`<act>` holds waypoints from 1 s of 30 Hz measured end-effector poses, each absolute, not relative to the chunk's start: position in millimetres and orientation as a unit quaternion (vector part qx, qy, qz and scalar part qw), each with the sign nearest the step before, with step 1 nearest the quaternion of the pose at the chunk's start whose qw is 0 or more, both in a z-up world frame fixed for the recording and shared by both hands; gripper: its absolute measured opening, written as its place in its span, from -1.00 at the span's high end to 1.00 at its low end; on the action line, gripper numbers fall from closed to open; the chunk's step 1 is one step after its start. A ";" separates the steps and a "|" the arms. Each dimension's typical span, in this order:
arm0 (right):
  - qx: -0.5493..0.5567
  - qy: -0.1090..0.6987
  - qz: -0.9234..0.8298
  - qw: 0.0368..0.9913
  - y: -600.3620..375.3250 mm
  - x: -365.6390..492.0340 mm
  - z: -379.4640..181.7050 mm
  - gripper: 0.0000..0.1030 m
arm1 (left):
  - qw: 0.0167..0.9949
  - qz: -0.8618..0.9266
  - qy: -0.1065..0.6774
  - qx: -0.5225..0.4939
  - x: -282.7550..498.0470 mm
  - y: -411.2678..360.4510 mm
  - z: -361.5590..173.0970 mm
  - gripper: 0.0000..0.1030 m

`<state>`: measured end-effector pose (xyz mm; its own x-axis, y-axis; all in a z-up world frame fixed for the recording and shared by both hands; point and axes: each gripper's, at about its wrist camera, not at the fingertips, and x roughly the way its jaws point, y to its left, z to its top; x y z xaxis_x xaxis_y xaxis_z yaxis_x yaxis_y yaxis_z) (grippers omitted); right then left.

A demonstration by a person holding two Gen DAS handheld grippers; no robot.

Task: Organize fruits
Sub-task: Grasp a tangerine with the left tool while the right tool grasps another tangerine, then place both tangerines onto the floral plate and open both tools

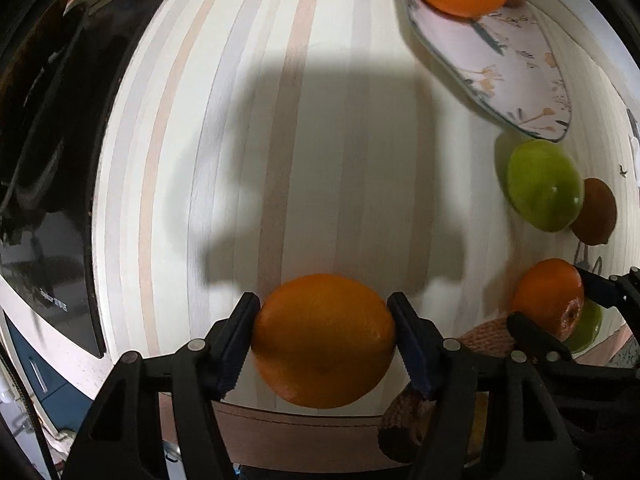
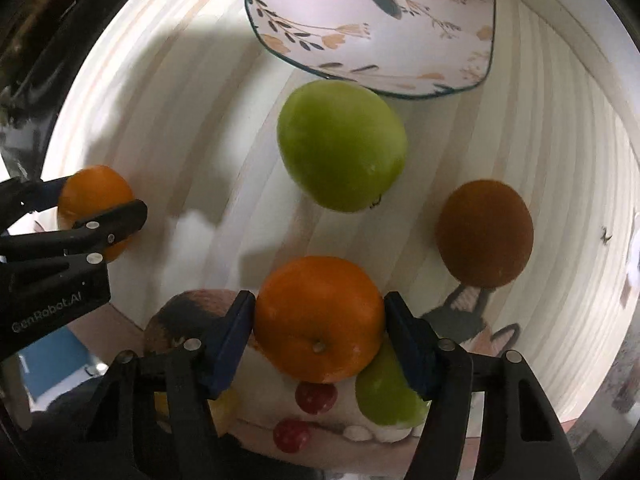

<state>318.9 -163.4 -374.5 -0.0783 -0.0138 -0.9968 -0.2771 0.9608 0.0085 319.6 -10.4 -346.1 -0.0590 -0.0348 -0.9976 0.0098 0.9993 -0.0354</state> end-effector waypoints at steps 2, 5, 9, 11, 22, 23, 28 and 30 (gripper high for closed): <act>-0.066 0.729 0.107 0.673 -164.0 320.7 -373.8 -0.31 | 0.685 -0.017 0.729 -0.017 318.7 -5.4 -350.1 -0.26; -0.058 0.732 0.107 0.670 -161.9 320.4 -379.0 -0.32 | 0.689 -0.016 0.725 -0.015 313.8 -2.4 -350.7 -0.24; -0.013 0.738 0.100 0.667 -176.1 326.0 -383.3 -0.33 | 0.691 -0.014 0.722 -0.013 314.0 0.2 -349.7 -0.24; 0.013 0.740 0.103 0.664 -184.8 326.4 -383.2 -0.35 | 0.691 -0.015 0.722 -0.012 316.9 -0.9 -345.1 -0.23; 0.003 0.734 0.103 0.671 -178.0 320.6 -390.7 -0.31 | 0.691 -0.017 0.722 -0.004 319.1 -20.8 -344.1 -0.22; 0.004 0.732 0.102 0.674 -177.6 320.1 -390.4 -0.31 | 0.692 -0.018 0.722 -0.002 320.4 -22.4 -342.7 -0.22; 0.034 0.714 0.103 0.691 -184.8 323.9 -361.0 -0.30 | 0.699 -0.031 0.714 -0.012 326.4 -26.0 -324.5 -0.22; 0.052 0.703 0.104 0.701 -192.9 330.4 -345.4 -0.30 | 0.707 -0.041 0.706 -0.023 335.3 -26.3 -307.0 -0.22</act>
<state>330.4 -192.9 -345.4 -0.0105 0.2191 -0.9756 -0.0724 0.9730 0.2193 335.3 -26.3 -307.0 0.0005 -0.0906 -0.9959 0.0266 0.9955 -0.0906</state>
